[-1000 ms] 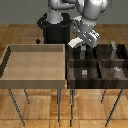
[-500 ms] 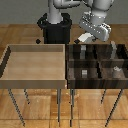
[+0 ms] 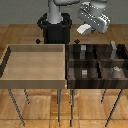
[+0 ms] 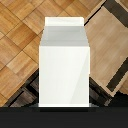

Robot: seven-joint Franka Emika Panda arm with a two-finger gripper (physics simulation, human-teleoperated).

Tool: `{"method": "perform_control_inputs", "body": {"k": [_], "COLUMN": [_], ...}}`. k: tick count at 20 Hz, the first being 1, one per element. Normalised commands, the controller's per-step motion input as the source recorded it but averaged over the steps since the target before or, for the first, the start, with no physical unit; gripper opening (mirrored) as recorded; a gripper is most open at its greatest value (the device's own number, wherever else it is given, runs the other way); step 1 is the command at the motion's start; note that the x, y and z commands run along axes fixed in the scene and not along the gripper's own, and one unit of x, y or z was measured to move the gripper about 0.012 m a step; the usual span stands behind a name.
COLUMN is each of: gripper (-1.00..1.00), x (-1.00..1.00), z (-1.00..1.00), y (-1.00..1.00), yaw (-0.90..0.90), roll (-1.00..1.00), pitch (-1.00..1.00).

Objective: Place the milk carton into the appropriate compartment.

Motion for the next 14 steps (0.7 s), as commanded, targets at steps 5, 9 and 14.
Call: {"method": "perform_control_inputs", "body": {"k": [5, 9, 14], "gripper": [-1.0, -1.0, -1.0], "x": [-0.4, 0.0, 0.0], "z": [-0.44, -1.0, -1.0], "y": [0.0, 0.0, 0.0], "yaw": [0.0, 0.0, 0.0], "roll": [0.0, 0.0, 0.0], "pitch": [0.0, 0.0, 0.0]}}
